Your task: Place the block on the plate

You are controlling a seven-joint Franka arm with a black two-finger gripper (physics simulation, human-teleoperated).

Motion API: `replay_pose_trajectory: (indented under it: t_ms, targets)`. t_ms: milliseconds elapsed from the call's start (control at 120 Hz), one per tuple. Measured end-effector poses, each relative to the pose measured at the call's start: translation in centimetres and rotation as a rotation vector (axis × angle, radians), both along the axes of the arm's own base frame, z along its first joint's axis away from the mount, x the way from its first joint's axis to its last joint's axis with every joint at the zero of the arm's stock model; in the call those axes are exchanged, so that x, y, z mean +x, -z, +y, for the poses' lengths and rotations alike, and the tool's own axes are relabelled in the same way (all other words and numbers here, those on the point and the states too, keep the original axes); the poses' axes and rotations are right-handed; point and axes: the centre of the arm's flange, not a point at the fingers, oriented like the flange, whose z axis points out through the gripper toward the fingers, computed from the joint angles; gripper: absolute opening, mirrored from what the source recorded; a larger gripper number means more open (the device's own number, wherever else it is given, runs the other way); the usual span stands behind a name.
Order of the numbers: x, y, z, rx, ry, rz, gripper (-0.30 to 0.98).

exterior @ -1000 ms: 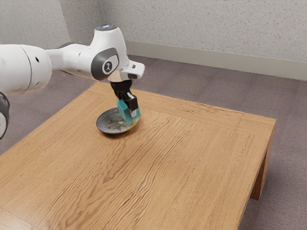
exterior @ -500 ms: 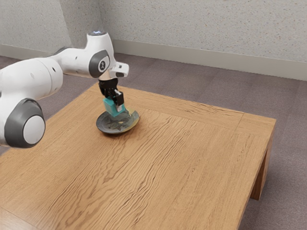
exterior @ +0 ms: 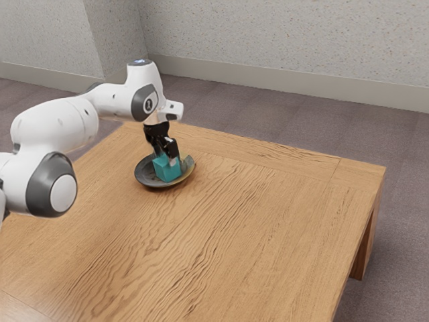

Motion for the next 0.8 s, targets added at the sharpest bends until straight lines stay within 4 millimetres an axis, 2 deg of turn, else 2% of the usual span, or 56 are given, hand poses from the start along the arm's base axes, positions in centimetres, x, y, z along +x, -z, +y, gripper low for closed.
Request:
replay_pose_trajectory:
  t_ms: [142,342,425,575,708,800]
  targets:
    - [-1.3,-3.3,0.6,-0.007,-0.004,0.002,0.64]
    - [-5.0,-6.5,-2.6,-0.043,0.041,0.089,0.67]
    - [-7.6,-8.5,-3.7,-0.046,0.065,0.131,0.67]
    - [-11.4,-14.8,-8.1,-0.034,0.176,0.121,0.68]
    - [-13.7,-19.7,-9.3,-0.023,0.259,0.081,0.68]
    - [-15.2,-22.2,-9.8,-0.017,0.308,0.06,0.68]
